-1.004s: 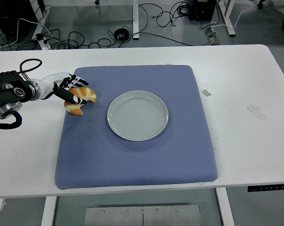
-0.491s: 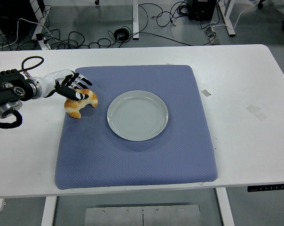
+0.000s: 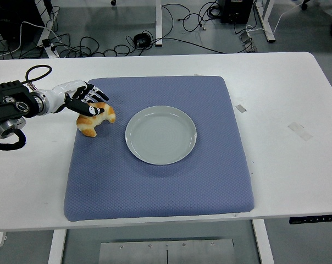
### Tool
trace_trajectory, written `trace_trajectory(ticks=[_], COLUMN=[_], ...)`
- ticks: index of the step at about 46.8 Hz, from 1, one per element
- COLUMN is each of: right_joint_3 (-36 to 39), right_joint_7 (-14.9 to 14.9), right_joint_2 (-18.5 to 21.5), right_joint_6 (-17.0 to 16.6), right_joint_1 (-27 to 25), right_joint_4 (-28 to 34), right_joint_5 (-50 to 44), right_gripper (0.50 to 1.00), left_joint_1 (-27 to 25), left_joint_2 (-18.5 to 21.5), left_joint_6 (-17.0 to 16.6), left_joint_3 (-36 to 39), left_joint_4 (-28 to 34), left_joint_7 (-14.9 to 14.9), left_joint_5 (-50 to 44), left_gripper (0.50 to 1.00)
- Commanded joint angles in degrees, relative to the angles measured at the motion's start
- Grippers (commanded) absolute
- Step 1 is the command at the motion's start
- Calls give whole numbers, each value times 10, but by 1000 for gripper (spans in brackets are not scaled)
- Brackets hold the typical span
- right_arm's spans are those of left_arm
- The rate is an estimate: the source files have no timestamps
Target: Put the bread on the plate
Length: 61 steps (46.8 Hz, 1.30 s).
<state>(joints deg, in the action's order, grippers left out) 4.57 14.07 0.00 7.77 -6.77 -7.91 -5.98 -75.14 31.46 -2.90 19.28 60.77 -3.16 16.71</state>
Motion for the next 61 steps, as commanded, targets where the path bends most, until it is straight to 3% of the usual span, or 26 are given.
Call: trace_trajectory(ticks=[1, 19, 42, 61], right_joint_3=[0, 0, 0, 0], right_joint_7=[0, 0, 0, 0], right_joint_2=[0, 0, 0, 0], right_joint_6=[0, 0, 0, 0], right_joint_1=[0, 0, 0, 0], right_joint_4=[0, 0, 0, 0], right_joint_5=[0, 0, 0, 0], right_gripper=[1000, 1000, 1000, 1000], left_joint_1=[-2, -12, -37, -26], left_joint_2=[1, -3, -94, -105], left_joint_6=[0, 30, 41, 43], left_joint_3=[-8, -68, -87, -82], left_joint_4=[0, 0, 1, 9], left_joint_7=[0, 0, 0, 0], left_joint_5=[-2, -4, 1, 3], left_gripper=[616, 616, 621, 625])
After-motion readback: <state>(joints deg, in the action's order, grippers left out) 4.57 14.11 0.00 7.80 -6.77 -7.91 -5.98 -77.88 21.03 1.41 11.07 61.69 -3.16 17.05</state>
